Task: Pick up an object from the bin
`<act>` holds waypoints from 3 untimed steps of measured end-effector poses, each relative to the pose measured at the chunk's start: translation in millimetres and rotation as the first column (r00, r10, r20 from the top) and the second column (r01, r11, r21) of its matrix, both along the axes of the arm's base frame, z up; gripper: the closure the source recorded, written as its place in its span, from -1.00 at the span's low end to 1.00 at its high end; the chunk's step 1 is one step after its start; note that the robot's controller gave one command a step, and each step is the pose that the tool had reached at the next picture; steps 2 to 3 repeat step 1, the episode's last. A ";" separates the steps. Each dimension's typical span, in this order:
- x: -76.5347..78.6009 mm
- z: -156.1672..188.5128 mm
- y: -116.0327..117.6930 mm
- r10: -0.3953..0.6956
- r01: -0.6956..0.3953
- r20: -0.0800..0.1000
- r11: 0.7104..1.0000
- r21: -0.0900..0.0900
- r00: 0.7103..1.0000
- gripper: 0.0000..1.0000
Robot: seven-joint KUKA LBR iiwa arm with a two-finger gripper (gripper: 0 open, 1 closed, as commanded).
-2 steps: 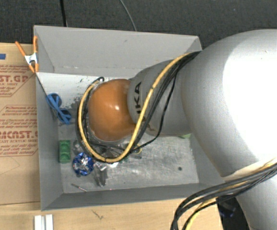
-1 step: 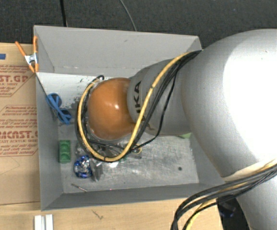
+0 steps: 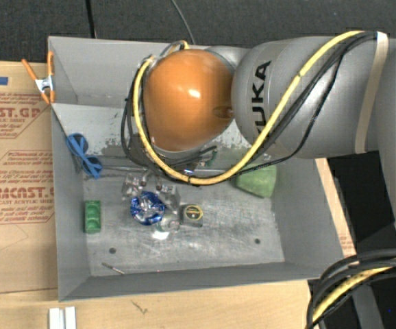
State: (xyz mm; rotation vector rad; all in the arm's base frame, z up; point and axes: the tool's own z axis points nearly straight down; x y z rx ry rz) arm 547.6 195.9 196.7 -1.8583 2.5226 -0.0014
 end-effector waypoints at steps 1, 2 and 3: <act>10.5 49.6 -14.6 0.076 -0.076 0.000 0.997 -0.001 0.997 1.00; 10.5 49.6 -14.6 0.076 -0.076 0.000 0.997 -0.001 0.997 1.00; 10.5 49.6 -14.6 0.076 -0.076 0.000 0.997 -0.001 0.997 1.00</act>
Offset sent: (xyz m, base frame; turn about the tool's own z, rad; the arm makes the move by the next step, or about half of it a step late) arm 0.0091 -0.0152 0.0470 -0.0796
